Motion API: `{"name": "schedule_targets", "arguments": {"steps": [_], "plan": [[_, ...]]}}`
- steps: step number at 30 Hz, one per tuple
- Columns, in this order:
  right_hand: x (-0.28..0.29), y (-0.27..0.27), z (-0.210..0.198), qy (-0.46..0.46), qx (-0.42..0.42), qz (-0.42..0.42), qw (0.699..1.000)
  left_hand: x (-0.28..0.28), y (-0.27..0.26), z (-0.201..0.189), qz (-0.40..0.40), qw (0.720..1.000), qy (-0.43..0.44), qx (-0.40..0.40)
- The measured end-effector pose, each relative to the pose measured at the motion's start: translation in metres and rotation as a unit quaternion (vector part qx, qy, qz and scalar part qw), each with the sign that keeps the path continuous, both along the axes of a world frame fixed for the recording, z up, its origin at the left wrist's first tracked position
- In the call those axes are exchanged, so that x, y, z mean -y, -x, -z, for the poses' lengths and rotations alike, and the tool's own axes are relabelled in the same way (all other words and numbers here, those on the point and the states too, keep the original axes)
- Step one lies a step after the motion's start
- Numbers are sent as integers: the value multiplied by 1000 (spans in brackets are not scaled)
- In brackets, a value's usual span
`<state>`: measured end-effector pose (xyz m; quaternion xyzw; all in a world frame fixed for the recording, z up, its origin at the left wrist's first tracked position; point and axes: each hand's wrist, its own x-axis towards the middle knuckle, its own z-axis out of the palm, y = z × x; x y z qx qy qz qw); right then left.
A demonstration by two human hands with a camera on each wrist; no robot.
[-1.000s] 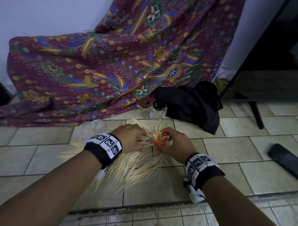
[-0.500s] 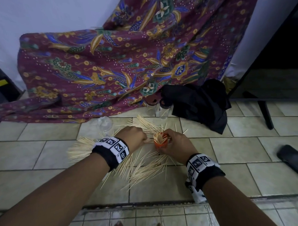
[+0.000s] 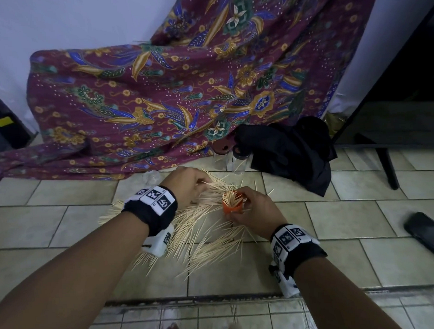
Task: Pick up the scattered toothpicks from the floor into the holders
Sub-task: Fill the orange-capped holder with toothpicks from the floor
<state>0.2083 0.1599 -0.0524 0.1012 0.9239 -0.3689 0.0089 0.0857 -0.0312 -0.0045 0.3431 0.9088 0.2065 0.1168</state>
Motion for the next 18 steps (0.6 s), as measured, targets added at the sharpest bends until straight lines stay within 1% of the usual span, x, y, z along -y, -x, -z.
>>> {"name": "schedule_targets", "arguments": {"steps": [2,5,9,11,14,18], "plan": [[0,0,1,-1,-7,-2,1000,1,3,-7,8,1000,2,17],[-1,1,4,-10,-12,-4,1000,0,6,-19,27,999,8,19],[-2,1,6,-24,-23,-10,999,-2,7,-35,92,995,38,7],[-2,1,6,-23,-25,-9,999,-5,7,-42,131,989,74,2],[-2,1,7,-20,-32,-9,999,-13,5,-47,180,972,152,-18],[0,0,6,-19,-43,-15,999,-28,2,-44,210,952,220,-37]]}}
